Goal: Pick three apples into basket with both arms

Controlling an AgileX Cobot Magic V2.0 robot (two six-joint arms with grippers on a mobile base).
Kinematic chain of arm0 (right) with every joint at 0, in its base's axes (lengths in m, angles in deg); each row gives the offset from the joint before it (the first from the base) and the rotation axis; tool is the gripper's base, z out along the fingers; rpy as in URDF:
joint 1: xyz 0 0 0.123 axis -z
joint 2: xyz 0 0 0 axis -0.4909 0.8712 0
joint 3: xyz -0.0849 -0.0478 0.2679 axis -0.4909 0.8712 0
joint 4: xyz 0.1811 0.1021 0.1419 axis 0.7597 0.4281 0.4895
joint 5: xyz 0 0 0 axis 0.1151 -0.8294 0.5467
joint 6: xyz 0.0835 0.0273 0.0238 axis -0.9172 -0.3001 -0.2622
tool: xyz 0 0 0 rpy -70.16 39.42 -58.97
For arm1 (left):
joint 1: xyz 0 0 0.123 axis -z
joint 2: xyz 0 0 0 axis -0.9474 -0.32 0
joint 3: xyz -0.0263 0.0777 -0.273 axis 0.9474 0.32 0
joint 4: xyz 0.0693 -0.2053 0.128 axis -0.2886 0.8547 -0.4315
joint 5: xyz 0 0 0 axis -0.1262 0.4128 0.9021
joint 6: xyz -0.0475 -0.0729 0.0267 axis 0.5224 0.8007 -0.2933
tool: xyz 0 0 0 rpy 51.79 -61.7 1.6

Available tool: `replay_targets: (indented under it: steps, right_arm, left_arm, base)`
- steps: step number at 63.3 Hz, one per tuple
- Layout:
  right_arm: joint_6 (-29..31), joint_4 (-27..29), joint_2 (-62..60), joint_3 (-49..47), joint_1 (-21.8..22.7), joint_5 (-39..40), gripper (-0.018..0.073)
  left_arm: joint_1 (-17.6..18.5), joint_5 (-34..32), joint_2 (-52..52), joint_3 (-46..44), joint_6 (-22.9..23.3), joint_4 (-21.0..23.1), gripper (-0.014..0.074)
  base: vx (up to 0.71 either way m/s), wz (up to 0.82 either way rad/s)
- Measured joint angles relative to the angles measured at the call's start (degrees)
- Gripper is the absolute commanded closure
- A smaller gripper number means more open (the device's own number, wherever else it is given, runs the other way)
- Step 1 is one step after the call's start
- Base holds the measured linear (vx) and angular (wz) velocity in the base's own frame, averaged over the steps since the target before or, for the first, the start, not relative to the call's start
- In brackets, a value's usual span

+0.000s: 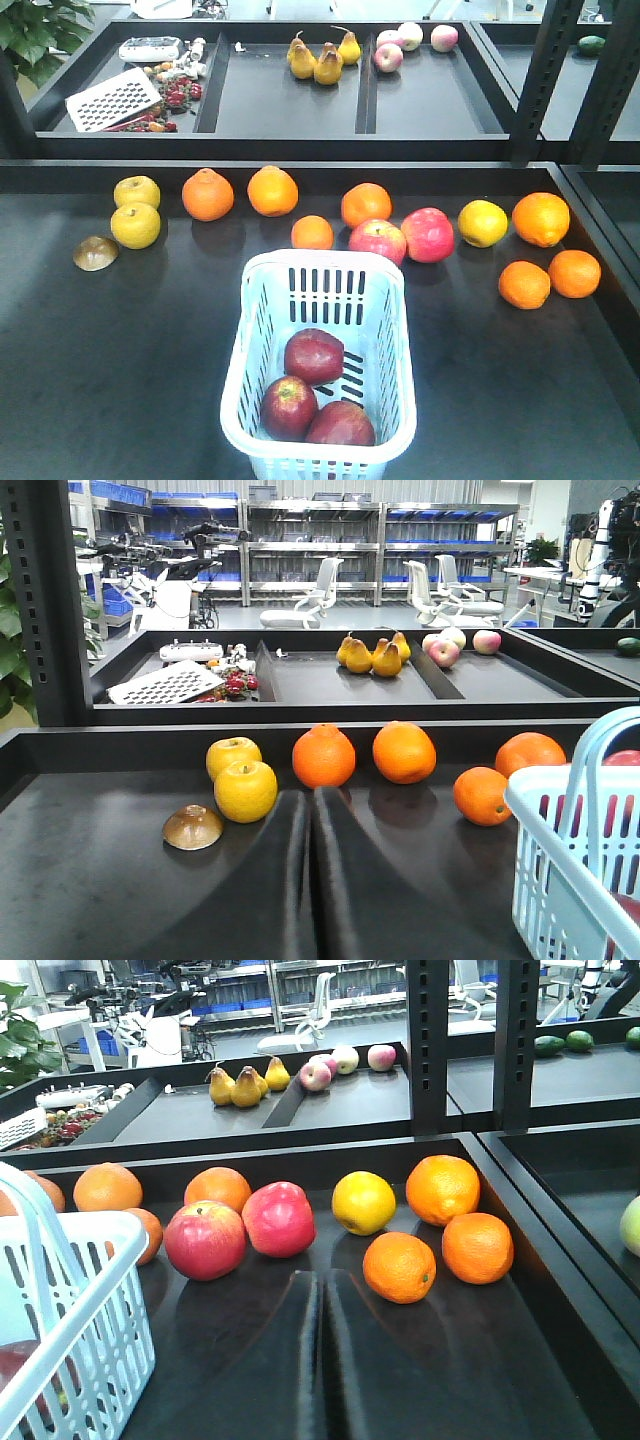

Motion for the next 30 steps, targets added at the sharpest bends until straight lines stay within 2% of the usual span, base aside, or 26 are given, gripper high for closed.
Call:
replay_targets:
  steps: [30]
  right_arm:
    - [0.0, 0.0, 0.0, 0.0, 0.0, 0.0, 0.0568]
  left_arm:
    - [0.0, 0.0, 0.0, 0.0, 0.0, 0.0, 0.0603]
  base:
    - [0.0, 0.0]
